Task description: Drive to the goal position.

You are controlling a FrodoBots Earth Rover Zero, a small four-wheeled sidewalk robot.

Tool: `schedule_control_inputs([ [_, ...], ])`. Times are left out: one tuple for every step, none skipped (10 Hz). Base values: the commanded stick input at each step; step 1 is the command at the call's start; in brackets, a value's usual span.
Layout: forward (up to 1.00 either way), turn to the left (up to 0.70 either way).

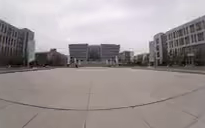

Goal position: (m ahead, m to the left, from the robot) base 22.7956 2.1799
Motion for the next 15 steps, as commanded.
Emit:
schedule_control_inputs([
  [0.7, 0.02],
  [0.7, 0.01],
  [0.7, 0.01],
  [0.7, 0.01],
  [0.7, 0.01],
  [0.7, 0.01],
  [0.7, 0.02],
  [0.7, 0.02],
  [0.7, 0.01],
  [0.7, 0.01],
  [0.7, 0.02],
  [0.68, 0.04],
  [0.68, 0.11],
  [0.68, 0.15],
  [0.68, 0.15],
])
